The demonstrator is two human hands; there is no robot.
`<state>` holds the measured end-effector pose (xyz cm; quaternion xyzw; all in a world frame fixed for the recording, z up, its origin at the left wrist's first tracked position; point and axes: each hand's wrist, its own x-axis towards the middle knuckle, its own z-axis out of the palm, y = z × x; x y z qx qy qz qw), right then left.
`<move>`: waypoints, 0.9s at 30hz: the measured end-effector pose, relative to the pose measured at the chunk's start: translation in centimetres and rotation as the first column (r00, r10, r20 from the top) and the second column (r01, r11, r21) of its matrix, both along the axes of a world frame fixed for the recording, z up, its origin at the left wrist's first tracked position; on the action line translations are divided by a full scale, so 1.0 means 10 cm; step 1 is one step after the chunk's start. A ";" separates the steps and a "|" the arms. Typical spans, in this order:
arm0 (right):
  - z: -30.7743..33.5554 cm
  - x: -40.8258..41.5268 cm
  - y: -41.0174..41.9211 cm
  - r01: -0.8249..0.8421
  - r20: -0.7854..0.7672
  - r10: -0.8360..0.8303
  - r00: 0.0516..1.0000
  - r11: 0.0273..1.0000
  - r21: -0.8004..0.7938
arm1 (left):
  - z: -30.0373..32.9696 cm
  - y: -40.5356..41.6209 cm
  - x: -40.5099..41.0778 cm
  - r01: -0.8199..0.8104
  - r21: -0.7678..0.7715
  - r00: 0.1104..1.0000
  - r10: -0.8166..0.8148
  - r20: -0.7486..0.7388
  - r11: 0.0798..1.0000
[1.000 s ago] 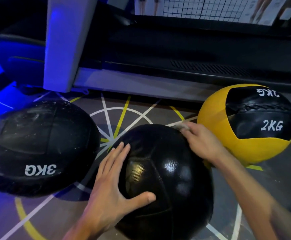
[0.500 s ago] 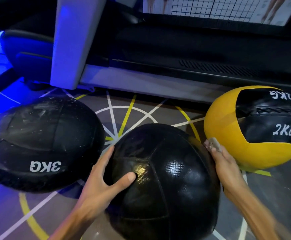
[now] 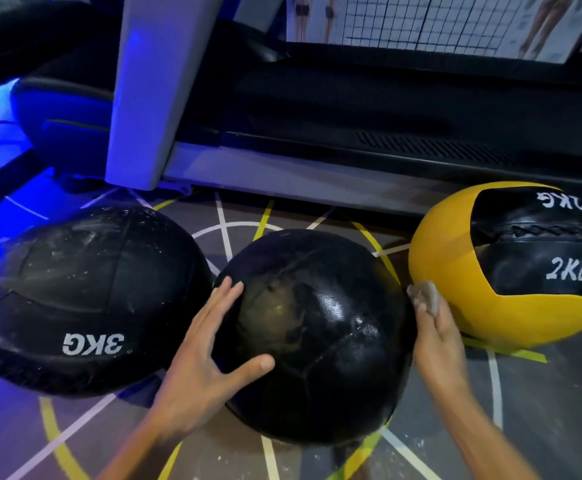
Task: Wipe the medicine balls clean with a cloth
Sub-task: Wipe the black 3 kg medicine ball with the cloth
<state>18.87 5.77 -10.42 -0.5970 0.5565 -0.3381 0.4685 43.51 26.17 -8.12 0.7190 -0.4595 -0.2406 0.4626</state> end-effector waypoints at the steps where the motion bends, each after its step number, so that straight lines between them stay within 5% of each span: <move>1: 0.06 0.03 -0.01 0.002 -0.008 -0.002 1.000 1.000 -0.006 | 0.01 0.00 0.00 0.023 0.014 1.000 -0.024 0.010 1.000; 6: 0.46 0.52 0.40 -0.190 -0.161 0.135 0.978 0.896 -0.401 | 0.03 -0.02 -0.03 0.048 0.016 0.999 -0.048 -0.015 0.999; 8: 0.56 0.70 0.82 -0.466 -0.338 0.325 0.883 0.691 -0.553 | -0.01 -0.06 -0.04 0.022 -0.011 0.999 -0.022 0.024 1.000; 10: 0.56 0.71 1.18 -0.733 -0.493 0.552 0.672 0.405 -0.547 | -0.03 -0.07 -0.04 0.020 -0.027 0.999 -0.021 -0.025 0.999; 11: 0.62 0.69 1.24 -0.772 -0.485 0.625 0.612 0.337 -0.539 | -0.04 -0.06 -0.04 0.026 -0.038 0.998 -0.028 -0.056 0.999; 12: 0.69 0.66 1.19 -0.761 -0.420 0.666 0.616 0.364 -0.537 | -0.06 -0.04 -0.04 0.024 -0.047 0.998 -0.026 -0.060 0.999; 14: 0.87 0.61 0.97 -0.652 -0.158 0.667 0.728 0.603 -0.459 | -0.09 -0.02 -0.05 -0.005 0.006 1.000 0.005 0.021 1.000; 16: 1.09 0.61 0.61 -0.397 0.111 0.465 0.878 0.838 -0.373 | -0.11 0.00 -0.07 -0.046 0.058 0.999 0.044 0.025 0.997; 18: 1.21 0.62 0.22 -0.151 0.195 0.240 0.951 0.910 -0.386 | -0.13 0.03 -0.08 -0.054 0.060 0.999 0.054 -0.005 0.997; 20: 1.15 0.62 -0.18 -0.077 0.075 0.117 0.990 0.912 -0.404 | -0.12 0.06 -0.11 -0.053 0.050 0.999 0.053 0.002 0.997; 22: 0.99 0.66 -0.48 -0.183 -0.128 0.152 0.980 0.941 -0.285 | -0.11 0.09 -0.19 -0.039 0.036 0.999 0.038 0.021 0.999; 25: 0.84 0.79 -0.39 -0.505 -0.535 0.348 0.770 0.845 -0.177 | -0.10 0.08 -0.32 -0.005 0.030 0.996 0.002 0.085 1.000; 27: 0.88 0.89 -0.04 -0.642 -0.595 0.394 0.700 0.712 -0.284 | -0.12 0.08 -0.36 -0.010 0.015 0.993 0.008 0.119 1.000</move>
